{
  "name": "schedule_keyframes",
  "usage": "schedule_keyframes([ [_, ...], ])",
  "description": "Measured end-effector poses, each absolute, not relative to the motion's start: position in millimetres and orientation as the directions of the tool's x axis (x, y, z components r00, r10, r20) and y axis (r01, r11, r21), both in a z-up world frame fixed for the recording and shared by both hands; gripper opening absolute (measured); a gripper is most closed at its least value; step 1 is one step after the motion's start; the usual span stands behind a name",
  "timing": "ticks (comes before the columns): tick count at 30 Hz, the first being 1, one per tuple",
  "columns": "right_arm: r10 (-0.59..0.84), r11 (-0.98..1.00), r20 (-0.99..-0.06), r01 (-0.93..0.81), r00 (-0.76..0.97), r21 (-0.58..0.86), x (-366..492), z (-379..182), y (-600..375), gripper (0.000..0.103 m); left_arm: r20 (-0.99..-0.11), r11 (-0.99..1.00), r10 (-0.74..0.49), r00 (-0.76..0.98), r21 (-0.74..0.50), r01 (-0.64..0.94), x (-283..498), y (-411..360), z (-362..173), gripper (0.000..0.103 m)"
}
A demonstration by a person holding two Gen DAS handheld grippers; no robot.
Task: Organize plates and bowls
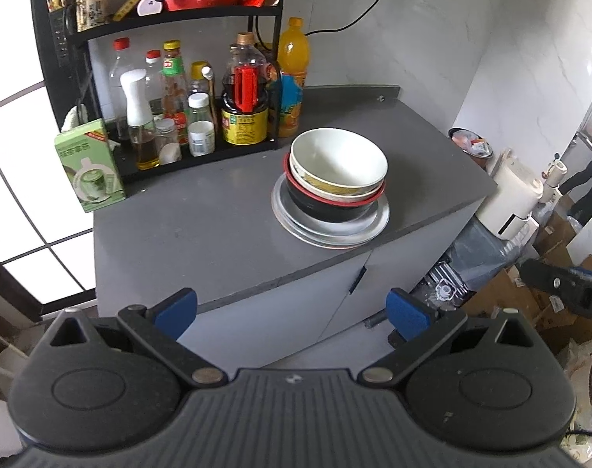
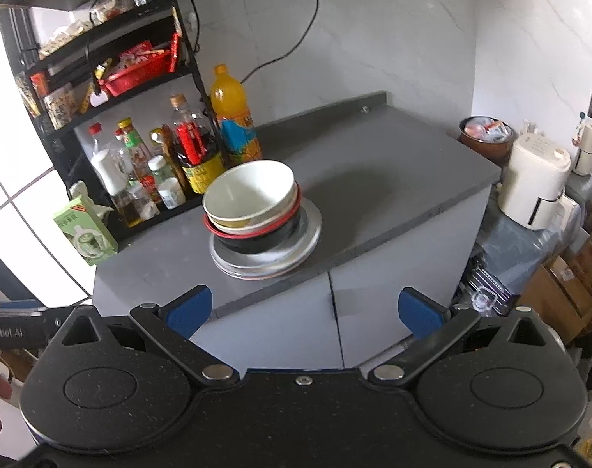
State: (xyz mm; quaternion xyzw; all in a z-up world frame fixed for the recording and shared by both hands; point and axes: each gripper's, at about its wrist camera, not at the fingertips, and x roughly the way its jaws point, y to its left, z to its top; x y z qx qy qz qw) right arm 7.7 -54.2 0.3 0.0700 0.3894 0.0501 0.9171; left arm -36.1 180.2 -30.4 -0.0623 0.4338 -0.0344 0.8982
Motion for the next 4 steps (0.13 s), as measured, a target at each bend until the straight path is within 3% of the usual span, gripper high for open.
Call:
schedule_keyframes([
  [4, 0.119, 0.989, -0.723, -0.015, 0.680, 0.149, 7.8, -1.4, -56.2, 0.103, -0.783, 0.986, -0.125, 0.610, -0.164, -0.008, -25.0, 181.0, -40.5, 0.102],
])
